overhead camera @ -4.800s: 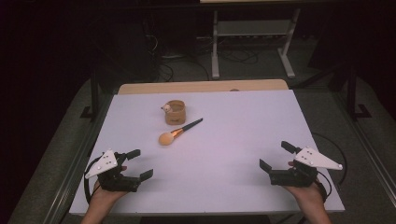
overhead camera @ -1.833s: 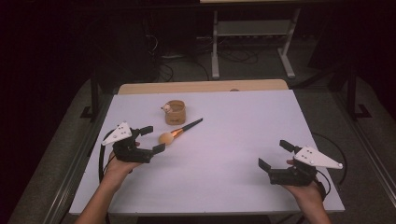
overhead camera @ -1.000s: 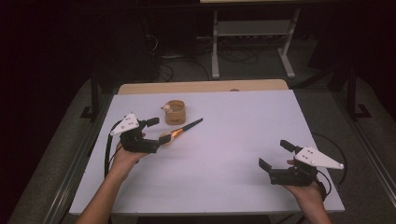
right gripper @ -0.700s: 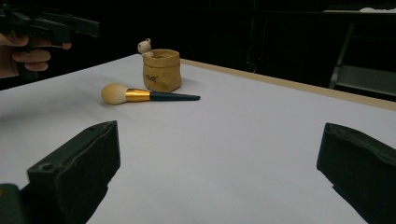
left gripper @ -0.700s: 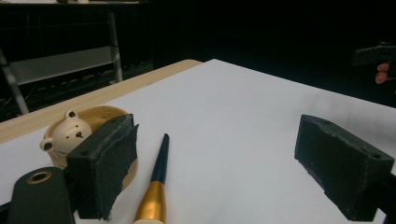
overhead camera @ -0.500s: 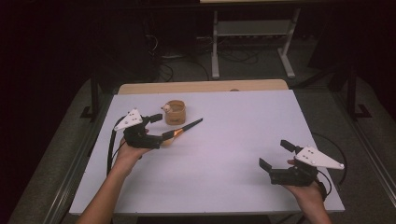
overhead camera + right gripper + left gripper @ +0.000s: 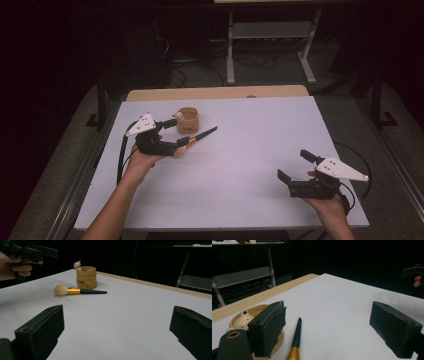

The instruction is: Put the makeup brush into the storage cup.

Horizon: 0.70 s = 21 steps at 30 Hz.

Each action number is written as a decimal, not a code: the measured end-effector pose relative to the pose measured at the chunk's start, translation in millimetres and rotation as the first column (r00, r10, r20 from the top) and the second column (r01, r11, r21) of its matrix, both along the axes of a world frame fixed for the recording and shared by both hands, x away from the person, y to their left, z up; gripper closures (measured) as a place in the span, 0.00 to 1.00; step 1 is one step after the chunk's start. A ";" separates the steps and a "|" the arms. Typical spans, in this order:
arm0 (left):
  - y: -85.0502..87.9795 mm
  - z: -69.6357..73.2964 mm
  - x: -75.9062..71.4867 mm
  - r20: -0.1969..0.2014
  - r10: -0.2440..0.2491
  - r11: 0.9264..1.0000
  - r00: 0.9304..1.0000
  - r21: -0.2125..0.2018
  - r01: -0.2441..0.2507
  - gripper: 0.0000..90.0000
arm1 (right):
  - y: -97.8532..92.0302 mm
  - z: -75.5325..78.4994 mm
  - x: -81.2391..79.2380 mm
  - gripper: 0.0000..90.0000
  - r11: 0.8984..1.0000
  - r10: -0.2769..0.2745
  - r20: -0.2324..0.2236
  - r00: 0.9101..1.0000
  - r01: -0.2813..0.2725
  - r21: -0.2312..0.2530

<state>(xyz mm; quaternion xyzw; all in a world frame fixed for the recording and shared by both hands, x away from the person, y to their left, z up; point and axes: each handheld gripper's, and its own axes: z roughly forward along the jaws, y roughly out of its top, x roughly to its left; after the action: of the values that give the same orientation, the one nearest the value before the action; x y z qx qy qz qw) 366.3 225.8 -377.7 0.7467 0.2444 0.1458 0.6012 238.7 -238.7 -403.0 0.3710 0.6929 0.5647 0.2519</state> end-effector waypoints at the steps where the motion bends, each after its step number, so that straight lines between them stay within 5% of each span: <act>1: -0.6 0.4 0.8 0.002 -0.001 1.000 1.000 -0.001 0.001 0.14 | 0.0 0.1 -0.1 0.00 1.000 0.000 0.000 1.000 0.000 -0.001; 21: -15.5 3.9 17.7 -0.006 -0.025 0.999 1.000 0.028 0.025 0.15 | -0.4 -0.3 0.0 0.00 1.000 0.000 -0.004 1.000 0.000 0.003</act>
<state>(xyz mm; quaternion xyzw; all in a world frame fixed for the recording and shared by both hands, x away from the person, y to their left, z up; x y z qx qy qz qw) 384.1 210.3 -373.8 0.7584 0.2347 0.1393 0.5919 238.8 -239.0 -403.3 0.3726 0.6925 0.5649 0.2498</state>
